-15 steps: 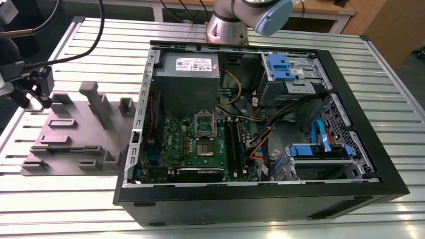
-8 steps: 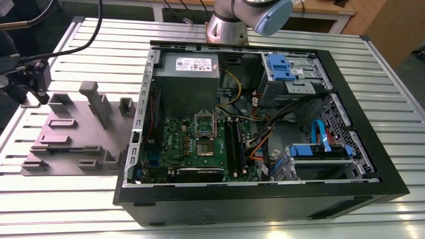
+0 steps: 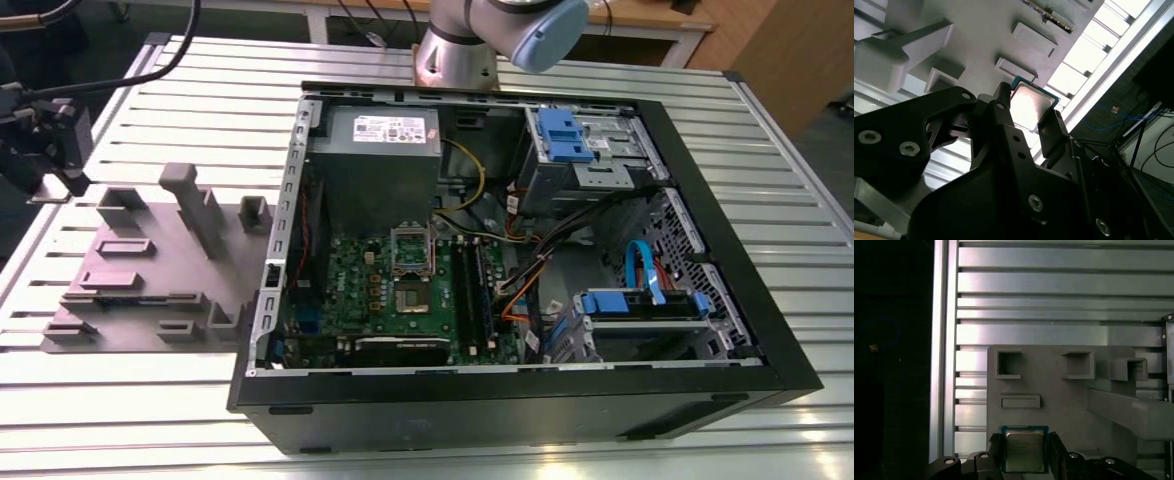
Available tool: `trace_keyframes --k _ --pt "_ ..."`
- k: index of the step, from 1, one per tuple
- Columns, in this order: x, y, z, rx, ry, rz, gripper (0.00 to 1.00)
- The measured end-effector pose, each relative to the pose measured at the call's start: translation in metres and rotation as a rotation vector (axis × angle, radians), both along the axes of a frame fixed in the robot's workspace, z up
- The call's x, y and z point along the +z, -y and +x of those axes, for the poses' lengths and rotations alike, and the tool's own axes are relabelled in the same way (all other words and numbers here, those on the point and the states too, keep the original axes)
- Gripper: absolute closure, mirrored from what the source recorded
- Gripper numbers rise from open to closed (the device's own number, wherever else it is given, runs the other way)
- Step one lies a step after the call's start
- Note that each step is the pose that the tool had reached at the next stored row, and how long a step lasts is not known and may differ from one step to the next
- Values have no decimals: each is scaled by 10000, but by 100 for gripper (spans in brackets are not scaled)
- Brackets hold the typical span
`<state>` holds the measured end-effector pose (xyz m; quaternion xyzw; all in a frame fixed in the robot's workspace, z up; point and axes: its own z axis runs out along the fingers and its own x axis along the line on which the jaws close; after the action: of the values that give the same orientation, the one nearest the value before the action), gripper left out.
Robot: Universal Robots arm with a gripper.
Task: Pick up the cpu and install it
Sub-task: 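Pick up the cpu and move it towards the insertion slot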
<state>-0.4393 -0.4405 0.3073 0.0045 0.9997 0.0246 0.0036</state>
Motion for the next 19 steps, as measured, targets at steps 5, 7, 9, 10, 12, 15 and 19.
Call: trace_keyframes --k 5,7,9,10,12,15,19 --pt "152 -5 0 0 4 0 53" --pt "210 -6 0 0 5 0 53" --pt "268 -7 0 0 6 0 53" --pt "299 -8 0 0 6 -1 53" --pt "352 -10 0 0 9 0 53" --pt "431 -10 0 1 11 -1 53" --pt "508 -11 0 0 11 -1 53"
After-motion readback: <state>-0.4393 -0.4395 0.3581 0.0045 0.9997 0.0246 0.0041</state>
